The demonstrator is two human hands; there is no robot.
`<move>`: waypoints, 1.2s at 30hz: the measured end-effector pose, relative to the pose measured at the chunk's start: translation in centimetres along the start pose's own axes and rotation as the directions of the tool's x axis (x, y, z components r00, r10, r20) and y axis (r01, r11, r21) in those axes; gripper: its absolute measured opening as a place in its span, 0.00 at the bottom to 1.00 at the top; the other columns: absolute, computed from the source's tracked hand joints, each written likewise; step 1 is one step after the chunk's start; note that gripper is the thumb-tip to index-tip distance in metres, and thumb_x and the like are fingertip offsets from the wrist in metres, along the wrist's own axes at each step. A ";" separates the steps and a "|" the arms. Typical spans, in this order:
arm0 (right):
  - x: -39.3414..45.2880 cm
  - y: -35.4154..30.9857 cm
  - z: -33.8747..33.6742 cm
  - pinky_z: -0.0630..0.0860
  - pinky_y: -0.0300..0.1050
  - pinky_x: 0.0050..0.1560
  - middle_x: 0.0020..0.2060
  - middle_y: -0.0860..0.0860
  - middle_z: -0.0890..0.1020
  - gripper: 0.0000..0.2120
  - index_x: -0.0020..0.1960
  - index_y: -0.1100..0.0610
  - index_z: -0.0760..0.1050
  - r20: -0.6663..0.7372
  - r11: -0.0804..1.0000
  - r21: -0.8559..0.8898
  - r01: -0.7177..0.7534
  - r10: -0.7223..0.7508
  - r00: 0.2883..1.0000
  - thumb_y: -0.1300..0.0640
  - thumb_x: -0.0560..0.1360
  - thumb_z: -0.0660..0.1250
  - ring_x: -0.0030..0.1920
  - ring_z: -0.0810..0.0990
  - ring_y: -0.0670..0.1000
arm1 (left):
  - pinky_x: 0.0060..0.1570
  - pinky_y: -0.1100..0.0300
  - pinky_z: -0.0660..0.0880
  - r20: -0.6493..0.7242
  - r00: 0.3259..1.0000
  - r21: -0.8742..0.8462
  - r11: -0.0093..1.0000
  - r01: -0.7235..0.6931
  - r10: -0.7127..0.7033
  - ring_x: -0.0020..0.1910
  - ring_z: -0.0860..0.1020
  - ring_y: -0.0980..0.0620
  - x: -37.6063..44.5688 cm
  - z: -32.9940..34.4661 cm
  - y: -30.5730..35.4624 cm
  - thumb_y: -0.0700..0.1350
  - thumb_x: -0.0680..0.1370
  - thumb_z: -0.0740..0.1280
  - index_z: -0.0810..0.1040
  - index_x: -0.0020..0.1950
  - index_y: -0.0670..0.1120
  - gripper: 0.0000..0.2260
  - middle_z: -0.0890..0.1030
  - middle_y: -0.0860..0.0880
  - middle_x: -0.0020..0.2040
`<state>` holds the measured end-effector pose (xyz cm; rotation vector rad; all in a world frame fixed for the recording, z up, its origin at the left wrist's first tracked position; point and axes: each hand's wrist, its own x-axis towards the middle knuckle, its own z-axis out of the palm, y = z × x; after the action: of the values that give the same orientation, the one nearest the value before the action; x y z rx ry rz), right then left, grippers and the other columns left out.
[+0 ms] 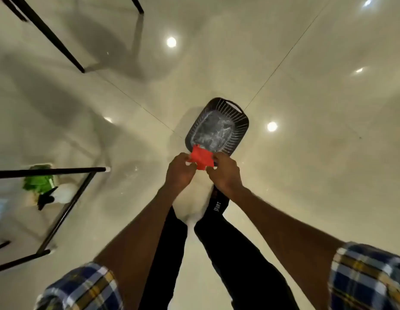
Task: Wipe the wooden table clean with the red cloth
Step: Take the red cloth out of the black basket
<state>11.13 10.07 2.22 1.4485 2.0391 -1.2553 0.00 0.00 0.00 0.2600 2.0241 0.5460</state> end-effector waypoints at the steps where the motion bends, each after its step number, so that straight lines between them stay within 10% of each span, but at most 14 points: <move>1: 1.9 0.9 1.4 0.76 0.47 0.57 0.58 0.52 0.85 0.15 0.64 0.54 0.79 0.000 1.000 -0.003 -0.004 0.004 1.000 0.57 0.77 0.72 0.59 0.83 0.57 | 0.55 0.66 0.65 -0.016 1.000 -0.025 1.000 0.014 -0.015 0.67 0.79 0.43 2.1 1.2 -0.9 0.42 0.81 0.70 0.77 0.68 0.40 0.16 0.81 0.42 0.67; 8: 11.6 5.1 9.0 0.71 0.40 0.45 0.55 0.53 0.86 0.16 0.64 0.55 0.81 0.067 0.995 -0.069 -0.073 0.078 0.995 0.57 0.76 0.76 0.56 0.85 0.55 | 0.71 0.48 0.73 0.051 0.972 -0.140 0.962 0.235 -0.230 0.73 0.75 0.39 12.5 6.8 -6.4 0.47 0.79 0.73 0.60 0.84 0.47 0.36 0.75 0.41 0.76; 11: 13.4 6.1 10.4 0.70 0.41 0.49 0.59 0.54 0.84 0.20 0.67 0.56 0.80 0.069 0.992 -0.097 -0.079 0.086 0.994 0.55 0.76 0.77 0.58 0.83 0.57 | 0.58 0.51 0.79 0.040 0.977 0.058 0.976 0.209 -0.211 0.57 0.84 0.42 14.6 7.6 -8.6 0.56 0.76 0.75 0.84 0.53 0.51 0.12 0.86 0.48 0.47; 13: 14.0 6.6 10.9 0.68 0.40 0.49 0.58 0.54 0.85 0.18 0.65 0.56 0.82 0.044 0.991 -0.116 -0.068 0.073 0.996 0.56 0.77 0.76 0.58 0.84 0.56 | 0.48 0.55 0.78 0.012 0.987 0.134 0.978 0.157 -0.160 0.46 0.84 0.45 14.9 7.8 -9.2 0.58 0.76 0.74 0.81 0.39 0.51 0.13 0.82 0.52 0.35; 20: 10.9 4.2 7.5 0.76 0.42 0.46 0.49 0.51 0.87 0.14 0.60 0.54 0.85 0.080 0.981 0.113 -0.159 0.151 0.985 0.61 0.75 0.71 0.50 0.84 0.53 | 0.42 0.56 0.70 -0.065 0.996 -0.168 0.984 -0.063 0.053 0.43 0.80 0.46 10.4 6.7 -4.9 0.48 0.74 0.70 0.81 0.42 0.43 0.08 0.81 0.44 0.42; 26: 2.2 -2.2 -2.0 0.78 0.39 0.41 0.47 0.46 0.87 0.13 0.61 0.54 0.81 0.273 0.728 0.605 -0.321 0.189 0.943 0.46 0.83 0.69 0.43 0.86 0.42 | 0.25 0.61 0.67 -0.038 0.995 -0.759 0.650 0.032 -0.093 0.29 0.71 0.49 0.7 -2.2 3.8 0.39 0.71 0.69 0.78 0.38 0.47 0.04 0.75 0.47 0.32; 33: -11.5 -15.9 -14.8 0.84 0.53 0.58 0.67 0.55 0.83 0.23 0.69 0.51 0.77 0.277 0.590 0.774 -0.229 0.010 0.961 0.42 0.78 0.71 0.64 0.84 0.55 | 0.43 0.54 0.73 0.110 0.994 -0.928 0.361 0.097 0.015 0.42 0.80 0.45 -16.1 -15.1 14.2 0.43 0.64 0.73 0.78 0.54 0.49 0.19 0.81 0.42 0.49; 36: -18.0 -21.8 -19.4 0.86 0.50 0.50 0.65 0.59 0.83 0.24 0.72 0.58 0.75 0.296 0.512 0.833 -0.210 -0.091 0.951 0.45 0.81 0.68 0.61 0.84 0.57 | 0.45 0.51 0.77 0.096 0.990 -0.956 0.286 0.063 0.101 0.45 0.83 0.45 -24.1 -20.5 18.0 0.40 0.67 0.71 0.80 0.54 0.48 0.16 0.84 0.43 0.52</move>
<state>3.44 13.36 35.47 1.4827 1.0956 -2.4943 -6.76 0.57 35.76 -0.4406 1.1957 1.6275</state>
